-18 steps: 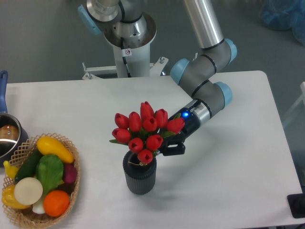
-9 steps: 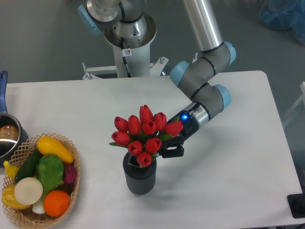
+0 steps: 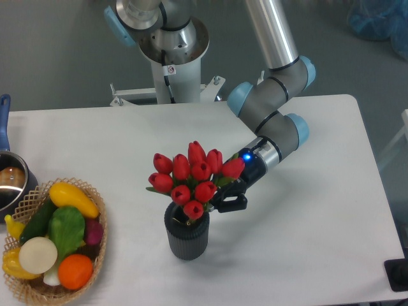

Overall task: Insert the flowers into the vase
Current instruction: 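Push the bouquet further down into the vase with the gripper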

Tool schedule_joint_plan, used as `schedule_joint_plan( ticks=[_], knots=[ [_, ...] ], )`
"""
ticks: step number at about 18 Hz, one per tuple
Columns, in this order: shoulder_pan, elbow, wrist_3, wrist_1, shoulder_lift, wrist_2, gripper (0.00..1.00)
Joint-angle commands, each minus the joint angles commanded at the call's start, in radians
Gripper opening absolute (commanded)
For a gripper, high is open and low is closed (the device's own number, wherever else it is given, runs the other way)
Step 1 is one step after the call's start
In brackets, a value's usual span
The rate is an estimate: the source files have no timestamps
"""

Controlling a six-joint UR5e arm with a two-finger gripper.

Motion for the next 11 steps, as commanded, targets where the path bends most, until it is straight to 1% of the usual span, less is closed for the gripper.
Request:
schedule_joint_plan(
  ticks=[3, 4, 7, 10, 11],
  knots=[
    [0.0, -0.003, 0.0, 0.0, 0.002, 0.0, 0.28],
    [0.0, -0.003, 0.0, 0.0, 0.002, 0.0, 0.31],
    [0.0, -0.002, 0.005, -0.002, 0.003, 0.002, 0.31],
    [0.002, -0.002, 0.003, 0.0, 0.005, 0.057, 0.32],
    [0.002, -0.003, 0.003, 0.002, 0.006, 0.066, 0.34]
  ],
)
